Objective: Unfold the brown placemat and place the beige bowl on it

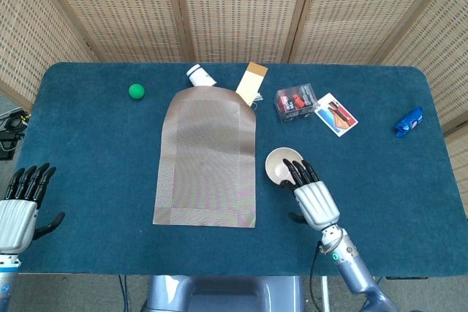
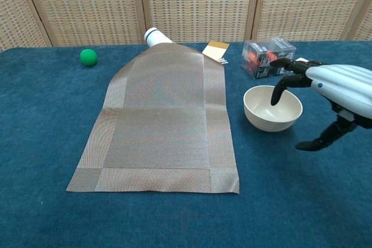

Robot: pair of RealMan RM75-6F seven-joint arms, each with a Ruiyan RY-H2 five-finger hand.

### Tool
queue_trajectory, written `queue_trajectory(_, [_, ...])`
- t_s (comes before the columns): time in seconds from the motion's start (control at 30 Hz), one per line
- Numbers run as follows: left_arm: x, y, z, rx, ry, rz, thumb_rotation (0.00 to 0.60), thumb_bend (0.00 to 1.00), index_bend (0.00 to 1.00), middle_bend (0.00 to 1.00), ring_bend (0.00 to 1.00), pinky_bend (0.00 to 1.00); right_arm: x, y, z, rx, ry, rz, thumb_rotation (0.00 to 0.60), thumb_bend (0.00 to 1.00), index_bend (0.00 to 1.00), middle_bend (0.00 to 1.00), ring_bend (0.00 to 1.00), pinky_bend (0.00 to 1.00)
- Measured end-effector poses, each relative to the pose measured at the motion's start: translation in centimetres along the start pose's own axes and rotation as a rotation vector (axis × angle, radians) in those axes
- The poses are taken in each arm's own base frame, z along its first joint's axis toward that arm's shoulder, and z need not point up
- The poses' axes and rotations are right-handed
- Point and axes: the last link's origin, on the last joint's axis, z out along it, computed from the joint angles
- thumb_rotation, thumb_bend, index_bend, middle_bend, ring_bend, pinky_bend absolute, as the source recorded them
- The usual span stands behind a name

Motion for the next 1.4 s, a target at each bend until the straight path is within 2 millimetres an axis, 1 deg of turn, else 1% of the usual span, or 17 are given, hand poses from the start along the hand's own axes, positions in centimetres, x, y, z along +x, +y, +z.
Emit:
queue_trajectory(0.2, [0.0, -0.1, 0.3, 0.006, -0.002, -0.016, 0.600, 0.23, 0.00, 0.00, 0.00, 0.00, -0.5, -0.3, 2.0, -0.021, -0.008, -0.013, 0.600, 0.29, 0.38, 0.07, 0.00, 0.00])
queue_trajectory(0.33, [0.1, -0.2, 0.5, 0.010, 0.003, -0.033, 0.600, 0.23, 0.00, 0.00, 0.00, 0.00, -1.1, 0.3, 2.9, -0.055, -0.031, -0.022, 0.600, 0.30, 0.38, 0.07, 0.00, 0.00])
queue_trajectory(0.53, [-0.3, -0.2, 0.8, 0.012, -0.011, -0.044, 0.600, 0.23, 0.00, 0.00, 0.00, 0.00, -1.9, 1.1, 4.4, -0.095, -0.057, -0.035, 0.600, 0.35, 0.41, 0.08, 0.00, 0.00])
queue_trajectory(0.7, [-0.3, -0.1, 1.1, 0.009, -0.010, -0.046, 0.600, 0.23, 0.00, 0.00, 0.00, 0.00, -2.4, 1.7, 5.2, -0.113, -0.069, -0.041, 0.600, 0.39, 0.45, 0.10, 0.00, 0.00])
queue_trajectory(0.77, [-0.4, 0.0, 1.2, 0.007, -0.010, -0.048, 0.600, 0.23, 0.00, 0.00, 0.00, 0.00, -2.6, 1.8, 5.4, -0.117, -0.071, -0.042, 0.600, 0.42, 0.48, 0.11, 0.00, 0.00])
queue_trajectory(1.07, [-0.6, 0.2, 1.5, 0.003, -0.021, -0.049, 0.600, 0.23, 0.00, 0.00, 0.00, 0.00, -3.4, 2.4, 6.5, -0.125, -0.073, -0.037, 0.600, 0.53, 0.55, 0.13, 0.00, 0.00])
queue_trajectory(1.3, [-0.7, 0.2, 1.6, 0.007, -0.025, -0.048, 0.600, 0.23, 0.00, 0.00, 0.00, 0.00, -4.1, 2.6, 7.1, -0.130, -0.079, -0.031, 0.600, 0.54, 0.58, 0.14, 0.01, 0.00])
queue_trajectory(1.4, [-0.7, 0.2, 1.6, 0.008, -0.024, -0.050, 0.600, 0.23, 0.00, 0.00, 0.00, 0.00, -4.3, 2.7, 7.2, -0.131, -0.081, -0.030, 0.600, 0.56, 0.61, 0.16, 0.02, 0.00])
